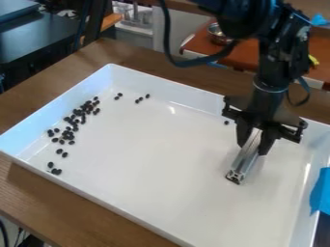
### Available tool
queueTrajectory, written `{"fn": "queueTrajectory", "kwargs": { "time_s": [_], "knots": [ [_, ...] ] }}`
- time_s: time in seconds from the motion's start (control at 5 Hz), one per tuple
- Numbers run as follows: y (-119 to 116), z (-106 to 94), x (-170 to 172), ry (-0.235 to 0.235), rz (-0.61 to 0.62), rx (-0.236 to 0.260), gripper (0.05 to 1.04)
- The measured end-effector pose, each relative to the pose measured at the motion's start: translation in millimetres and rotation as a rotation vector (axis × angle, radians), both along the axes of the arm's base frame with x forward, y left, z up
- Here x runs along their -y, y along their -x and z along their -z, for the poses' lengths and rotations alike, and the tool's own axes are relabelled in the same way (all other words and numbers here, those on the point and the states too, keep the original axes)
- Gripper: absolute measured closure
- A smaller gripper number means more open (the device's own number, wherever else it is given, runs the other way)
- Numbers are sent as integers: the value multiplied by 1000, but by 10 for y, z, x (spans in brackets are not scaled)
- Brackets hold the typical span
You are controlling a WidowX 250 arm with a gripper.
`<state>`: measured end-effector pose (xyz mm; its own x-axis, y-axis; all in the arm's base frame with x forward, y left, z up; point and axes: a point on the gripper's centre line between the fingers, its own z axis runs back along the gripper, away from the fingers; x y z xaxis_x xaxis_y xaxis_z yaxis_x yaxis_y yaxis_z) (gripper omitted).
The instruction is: Sweep into pile
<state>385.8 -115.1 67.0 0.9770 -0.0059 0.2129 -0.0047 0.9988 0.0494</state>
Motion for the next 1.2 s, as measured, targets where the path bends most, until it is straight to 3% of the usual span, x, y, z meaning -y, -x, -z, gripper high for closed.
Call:
{"fn": "queueTrajectory", "kwargs": {
  "time_s": [0.4,0.6,1.2],
  "knots": [
    [14,24,-495,4,-22,18,722],
    [-1,19,-727,41,-33,1,722],
    [162,-5,-1928,81,-144,-42,722]
  ]
}}
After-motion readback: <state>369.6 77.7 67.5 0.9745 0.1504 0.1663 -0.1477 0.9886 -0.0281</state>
